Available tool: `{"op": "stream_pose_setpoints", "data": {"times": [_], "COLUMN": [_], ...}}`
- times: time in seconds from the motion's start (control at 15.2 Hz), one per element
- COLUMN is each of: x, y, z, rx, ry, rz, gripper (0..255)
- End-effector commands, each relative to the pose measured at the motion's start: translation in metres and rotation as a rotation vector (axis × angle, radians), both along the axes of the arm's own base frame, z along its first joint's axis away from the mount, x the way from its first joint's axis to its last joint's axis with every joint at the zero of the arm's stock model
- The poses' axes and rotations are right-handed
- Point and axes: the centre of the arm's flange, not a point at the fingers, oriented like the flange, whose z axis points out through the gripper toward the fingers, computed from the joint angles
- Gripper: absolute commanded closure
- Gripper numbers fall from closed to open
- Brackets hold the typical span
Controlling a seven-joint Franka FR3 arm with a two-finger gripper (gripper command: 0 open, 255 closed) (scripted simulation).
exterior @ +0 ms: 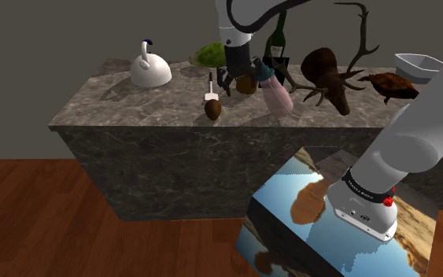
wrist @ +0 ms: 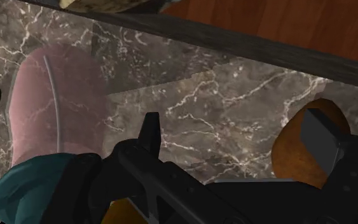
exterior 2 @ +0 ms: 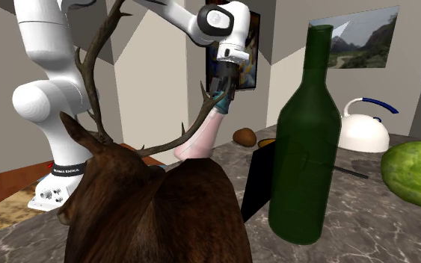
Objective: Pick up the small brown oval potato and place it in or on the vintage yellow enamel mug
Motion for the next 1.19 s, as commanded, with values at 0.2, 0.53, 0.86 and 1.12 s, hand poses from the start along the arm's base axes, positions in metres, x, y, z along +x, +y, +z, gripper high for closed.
{"op": "stream_pose_setpoints", "data": {"times": [0.2,0.53,0.86,1.12], "x": [0.055,0.113,0.119,0.115], "y": [0.022,0.037,0.036,0.033], "z": [-0.033,-0.065,-0.091,-0.11], "rx": [-0.033,-0.066,-0.071,-0.071], "ry": [-0.007,-0.014,-0.015,-0.015], "rz": [-0.12,-0.237,-0.256,-0.256], "gripper": [0,0,0,0]}}
